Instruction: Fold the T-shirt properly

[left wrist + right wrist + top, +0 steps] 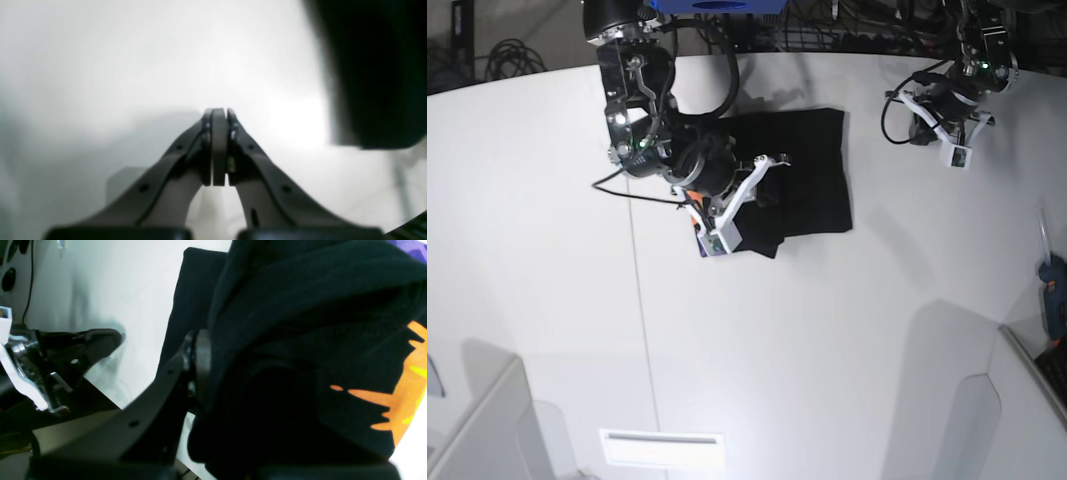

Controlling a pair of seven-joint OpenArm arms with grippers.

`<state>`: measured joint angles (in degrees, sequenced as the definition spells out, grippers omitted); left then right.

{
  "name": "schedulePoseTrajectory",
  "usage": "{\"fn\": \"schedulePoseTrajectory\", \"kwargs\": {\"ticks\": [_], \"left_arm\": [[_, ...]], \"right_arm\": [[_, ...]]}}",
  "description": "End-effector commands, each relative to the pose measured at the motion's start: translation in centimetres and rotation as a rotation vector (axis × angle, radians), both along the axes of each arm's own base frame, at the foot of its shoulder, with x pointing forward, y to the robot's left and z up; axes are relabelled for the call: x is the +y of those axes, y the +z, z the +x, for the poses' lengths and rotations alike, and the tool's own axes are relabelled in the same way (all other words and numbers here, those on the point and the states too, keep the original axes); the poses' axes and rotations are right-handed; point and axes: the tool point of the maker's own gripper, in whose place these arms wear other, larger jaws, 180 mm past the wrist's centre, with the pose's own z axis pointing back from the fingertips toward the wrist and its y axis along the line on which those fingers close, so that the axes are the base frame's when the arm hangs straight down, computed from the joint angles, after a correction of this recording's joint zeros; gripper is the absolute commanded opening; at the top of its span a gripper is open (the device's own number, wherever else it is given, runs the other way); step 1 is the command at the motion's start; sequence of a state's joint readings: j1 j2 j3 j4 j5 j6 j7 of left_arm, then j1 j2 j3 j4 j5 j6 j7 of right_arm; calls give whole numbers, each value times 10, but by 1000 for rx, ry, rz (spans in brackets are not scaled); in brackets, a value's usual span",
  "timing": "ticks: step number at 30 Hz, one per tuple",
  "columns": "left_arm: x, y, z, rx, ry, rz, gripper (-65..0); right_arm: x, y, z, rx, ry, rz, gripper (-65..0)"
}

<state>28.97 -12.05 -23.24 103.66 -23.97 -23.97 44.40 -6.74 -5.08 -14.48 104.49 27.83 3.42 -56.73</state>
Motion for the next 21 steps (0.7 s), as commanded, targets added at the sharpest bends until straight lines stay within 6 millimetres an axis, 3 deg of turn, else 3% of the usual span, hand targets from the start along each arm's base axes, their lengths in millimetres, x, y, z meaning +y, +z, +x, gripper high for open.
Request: {"fn": "schedulePoseTrajectory", "kwargs": {"ticks": [1,6,21], "left_arm": [[5,8,2,-28,4,11,-650],[20,10,0,-30,39,30,-650],[19,10,1,-31,40,26,-650]], "right_arm": [[7,11,5,-30,-7,40,-650],[12,13,3,-24,-7,56,-650],[18,6,8,1,-2,59,-650]]}}
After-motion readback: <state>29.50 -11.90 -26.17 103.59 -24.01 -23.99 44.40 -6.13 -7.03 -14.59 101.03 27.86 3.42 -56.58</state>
